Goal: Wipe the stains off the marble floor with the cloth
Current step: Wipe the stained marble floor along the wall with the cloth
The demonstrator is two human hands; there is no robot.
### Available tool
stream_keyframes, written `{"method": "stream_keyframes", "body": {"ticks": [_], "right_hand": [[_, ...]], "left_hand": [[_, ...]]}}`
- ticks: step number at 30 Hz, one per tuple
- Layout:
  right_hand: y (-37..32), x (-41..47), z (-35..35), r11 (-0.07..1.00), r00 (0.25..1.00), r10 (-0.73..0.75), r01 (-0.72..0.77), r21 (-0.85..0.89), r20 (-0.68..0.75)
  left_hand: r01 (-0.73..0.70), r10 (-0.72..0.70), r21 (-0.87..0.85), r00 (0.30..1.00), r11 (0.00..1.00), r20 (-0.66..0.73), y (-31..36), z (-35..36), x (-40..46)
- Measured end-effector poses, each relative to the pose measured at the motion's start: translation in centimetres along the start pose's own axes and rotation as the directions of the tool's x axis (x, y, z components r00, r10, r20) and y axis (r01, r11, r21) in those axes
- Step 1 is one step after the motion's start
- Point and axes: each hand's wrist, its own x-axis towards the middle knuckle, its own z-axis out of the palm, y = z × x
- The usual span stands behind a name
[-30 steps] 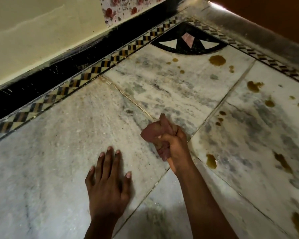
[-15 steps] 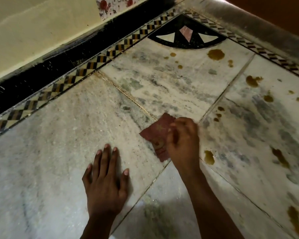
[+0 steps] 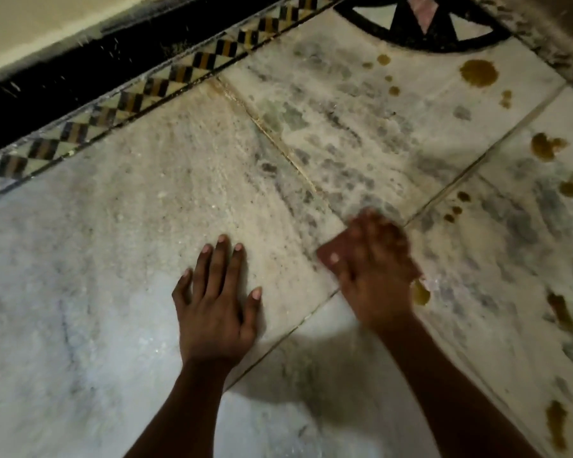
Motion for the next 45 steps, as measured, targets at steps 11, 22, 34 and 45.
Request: {"method": "stream_keyframes", "body": {"ticks": [11,22,34,45], "right_hand": [[-4.9,4.3,0.1,0.996,0.998,-0.048,0.052,0.077,-0.046],[4.0,12.9,-1.8,0.864,0.871,0.491,-0.49,0.118,0.019],[9.9,8.8,-1.5,0.89,0.891,0.453,-0.454,0.048,0.029],[11.8,0.1,-2.4,0.938,0.943,-0.31,0.324,-0.123,0.12]], "left_hand": [[0.001,-0.001,-0.01,1.0,1.0,-0.016,0.1,0.0,-0.2],[0.001,-0.003,-0.023,0.998,1.0,-0.059,0.0,0.5,-0.3],[0.0,0.0,-0.013,1.0,1.0,-0.017,0.1,0.1,-0.2],[0.003,-0.003,-0.041,1.0,0.999,-0.004,0.3,-0.2,-0.1]]}}
